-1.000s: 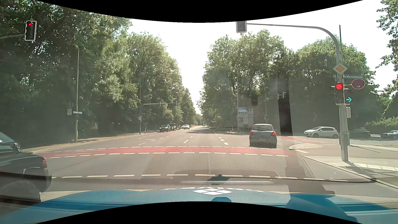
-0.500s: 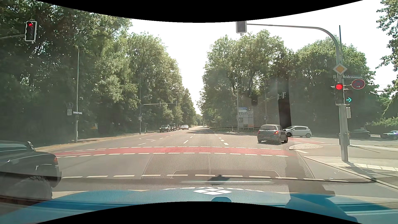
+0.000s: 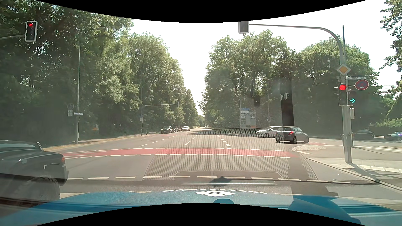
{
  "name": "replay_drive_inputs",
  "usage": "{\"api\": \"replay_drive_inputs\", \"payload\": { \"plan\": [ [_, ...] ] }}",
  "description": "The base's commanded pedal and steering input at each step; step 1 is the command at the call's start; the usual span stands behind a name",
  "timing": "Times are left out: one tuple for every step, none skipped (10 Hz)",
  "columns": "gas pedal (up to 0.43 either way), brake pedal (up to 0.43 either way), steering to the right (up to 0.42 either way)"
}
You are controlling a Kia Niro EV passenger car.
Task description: Follow the waypoints while adhering to traffic rules and regulations
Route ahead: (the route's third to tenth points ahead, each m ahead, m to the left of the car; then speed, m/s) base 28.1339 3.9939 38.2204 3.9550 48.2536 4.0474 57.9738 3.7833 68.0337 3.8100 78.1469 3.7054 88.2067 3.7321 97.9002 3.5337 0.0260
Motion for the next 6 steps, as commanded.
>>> {"api": "replay_drive_inputs", "payload": {
  "plan": [
    [0.0,0.232,-0.005],
    [0.0,0.226,-0.005],
    [0.0,0.22,-0.005],
    [0.0,0.226,-0.005],
    [0.0,0.232,-0.005],
    [0.0,0.232,-0.005]
  ]
}}
